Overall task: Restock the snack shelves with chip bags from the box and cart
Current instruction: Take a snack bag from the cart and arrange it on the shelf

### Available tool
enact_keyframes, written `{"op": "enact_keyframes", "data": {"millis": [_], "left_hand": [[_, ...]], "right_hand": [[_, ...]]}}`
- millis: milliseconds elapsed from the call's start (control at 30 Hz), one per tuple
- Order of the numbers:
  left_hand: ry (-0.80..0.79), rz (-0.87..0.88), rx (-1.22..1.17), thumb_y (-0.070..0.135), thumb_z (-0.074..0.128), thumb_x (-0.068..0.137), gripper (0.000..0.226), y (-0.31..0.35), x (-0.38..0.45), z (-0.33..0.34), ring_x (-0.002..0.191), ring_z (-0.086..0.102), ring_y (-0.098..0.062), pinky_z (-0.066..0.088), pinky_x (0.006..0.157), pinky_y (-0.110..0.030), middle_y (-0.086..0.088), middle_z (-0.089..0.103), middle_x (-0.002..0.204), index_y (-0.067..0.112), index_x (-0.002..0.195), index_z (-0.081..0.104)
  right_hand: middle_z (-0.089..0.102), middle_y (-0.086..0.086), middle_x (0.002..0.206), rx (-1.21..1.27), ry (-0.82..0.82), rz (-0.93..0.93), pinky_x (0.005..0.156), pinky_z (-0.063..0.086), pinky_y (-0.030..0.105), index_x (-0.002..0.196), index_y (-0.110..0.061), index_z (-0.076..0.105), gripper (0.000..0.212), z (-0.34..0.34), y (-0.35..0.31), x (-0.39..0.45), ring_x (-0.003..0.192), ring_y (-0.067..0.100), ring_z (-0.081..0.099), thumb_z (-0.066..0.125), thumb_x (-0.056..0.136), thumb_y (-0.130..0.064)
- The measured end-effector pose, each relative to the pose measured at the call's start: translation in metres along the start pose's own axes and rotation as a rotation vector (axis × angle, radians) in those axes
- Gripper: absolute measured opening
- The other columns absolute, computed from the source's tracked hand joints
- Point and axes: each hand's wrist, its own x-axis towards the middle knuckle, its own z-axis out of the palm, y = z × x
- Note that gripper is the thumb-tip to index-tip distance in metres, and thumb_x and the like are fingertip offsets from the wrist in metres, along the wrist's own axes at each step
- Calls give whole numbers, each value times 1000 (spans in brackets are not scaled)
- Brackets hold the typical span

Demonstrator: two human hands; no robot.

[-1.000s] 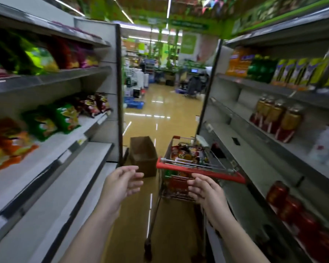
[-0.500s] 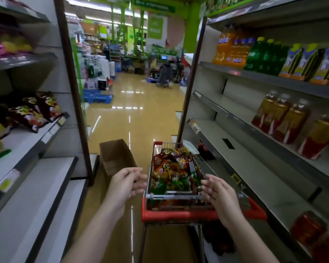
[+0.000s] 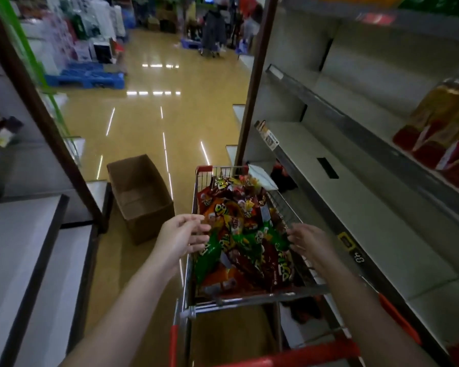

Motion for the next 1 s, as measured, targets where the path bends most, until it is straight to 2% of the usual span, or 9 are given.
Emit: {"op": "enact_keyframes", "data": {"millis": [133, 267, 467, 667, 767, 833, 900, 967, 1000], "left_hand": [[29, -81, 34, 10, 46, 100, 17, -4, 54, 21, 78, 67, -20, 57, 60, -23, -11, 70, 96, 9, 106, 62], [40, -161, 57, 12, 47, 100, 17, -13, 99, 42, 77, 67, -19, 56, 59, -22, -8, 70, 93, 10, 105, 63], [79, -265, 83, 11, 47, 100, 14, -35, 141, 61, 74, 65, -17, 53, 53, -20, -9, 69, 96, 12, 100, 61], [25, -390, 84, 3, 44, 99, 21, -49, 160, 74, 77, 64, -18, 54, 69, -28, -10, 69, 100, 7, 112, 60], [-67, -408, 87, 14, 59, 94, 21, -50, 164, 83, 86, 64, -18, 56, 73, -29, -12, 68, 111, 10, 114, 61], [-145, -402, 118, 33, 68, 86, 40, -54, 166, 88, 100, 63, -18, 55, 80, -29, -8, 66, 119, 15, 121, 59], [-195, -403, 124, 55, 77, 70, 76, -54, 166, 93, 111, 60, -20, 51, 93, -35, -2, 61, 126, 22, 133, 50], [-158, -355, 169, 60, 84, 54, 108, -56, 170, 96, 122, 53, -22, 44, 104, -44, 3, 53, 135, 26, 144, 34], [-110, -320, 194, 54, 87, 54, 115, -56, 171, 98, 126, 49, -22, 41, 107, -45, 4, 48, 138, 25, 147, 26]], "right_hand": [[59, 34, 116, -524, -160, 5, 68, 49, 36, 111, 9, 61, 32, 28, 14, 81, 85, 31, 60, 58, 97, -20], [53, 12, 137, -999, -407, 70, 92, 48, 34, 143, -6, 41, 67, 48, 49, 140, 122, 29, 54, 71, 88, -28], [54, 9, 136, -1296, -539, 75, 90, 48, 34, 141, -15, 45, 54, 43, 81, 179, 118, 26, 55, 63, 94, -33], [65, -2, 100, -1174, -497, -84, 77, 50, 32, 111, -20, 61, 27, 26, 38, 210, 99, 22, 61, 65, 91, -37], [67, 0, 99, -911, -408, -92, 86, 53, 41, 99, -18, 61, 30, 30, 4, 218, 94, 21, 64, 60, 91, -47], [69, 3, 103, -770, -348, -86, 87, 55, 47, 100, -18, 62, 47, 40, -12, 220, 95, 23, 66, 58, 85, -62], [69, 5, 103, -656, -300, -70, 84, 56, 51, 98, -18, 61, 66, 56, -19, 220, 95, 27, 67, 55, 68, -77], [67, 6, 103, -532, -286, -26, 80, 57, 52, 97, -16, 60, 72, 76, -20, 220, 95, 28, 67, 56, 62, -79], [67, 7, 104, -474, -303, 3, 76, 59, 49, 100, -14, 60, 68, 86, -20, 216, 94, 28, 67, 59, 69, -74]]}}
